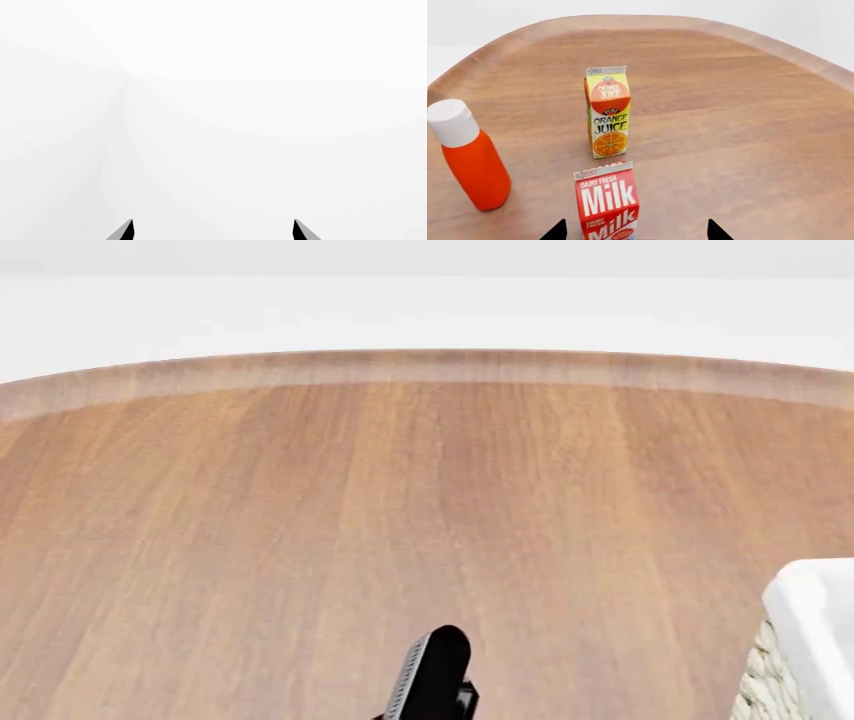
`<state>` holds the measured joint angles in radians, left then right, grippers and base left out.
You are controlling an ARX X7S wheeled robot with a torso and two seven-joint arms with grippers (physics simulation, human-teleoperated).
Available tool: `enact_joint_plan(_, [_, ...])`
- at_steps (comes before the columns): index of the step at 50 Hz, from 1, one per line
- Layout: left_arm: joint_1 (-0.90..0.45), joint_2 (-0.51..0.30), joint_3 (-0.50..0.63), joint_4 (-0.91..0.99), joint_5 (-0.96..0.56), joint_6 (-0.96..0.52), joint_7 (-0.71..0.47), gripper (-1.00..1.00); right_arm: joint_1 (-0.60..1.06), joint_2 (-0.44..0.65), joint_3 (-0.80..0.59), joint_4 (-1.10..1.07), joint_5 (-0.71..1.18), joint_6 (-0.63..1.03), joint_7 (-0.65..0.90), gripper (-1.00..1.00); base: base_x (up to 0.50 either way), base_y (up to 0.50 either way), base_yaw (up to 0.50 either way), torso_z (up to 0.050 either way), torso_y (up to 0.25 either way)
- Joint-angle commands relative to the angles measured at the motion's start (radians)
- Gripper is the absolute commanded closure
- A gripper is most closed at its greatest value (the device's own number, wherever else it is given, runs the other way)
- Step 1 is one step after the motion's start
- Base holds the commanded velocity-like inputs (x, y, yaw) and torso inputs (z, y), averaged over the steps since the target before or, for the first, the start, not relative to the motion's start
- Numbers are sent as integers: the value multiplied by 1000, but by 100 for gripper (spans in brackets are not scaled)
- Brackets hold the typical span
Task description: Pick the milk and place it in the basket.
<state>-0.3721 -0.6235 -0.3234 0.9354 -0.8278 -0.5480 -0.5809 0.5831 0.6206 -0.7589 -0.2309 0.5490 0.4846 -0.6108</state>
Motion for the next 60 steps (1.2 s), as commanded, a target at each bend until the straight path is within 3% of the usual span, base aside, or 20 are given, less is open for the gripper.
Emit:
enact_joint_plan(1, [-1, 13, -14, 3, 29, -12, 22, -100, 15, -35, 6, 12, -43, -2, -17, -100, 0, 0, 0, 0, 0])
enact_joint_plan(20, [2, 7, -9, 2, 27, -5, 16, -100, 16, -34, 4, 12, -41, -4, -15, -100, 0, 0, 0, 0, 0])
enact_joint_plan(60, [4, -7, -8, -9, 19, 11, 5, -100, 137, -229, -125, 382, -108, -106, -216, -100, 0, 0, 0, 0, 0])
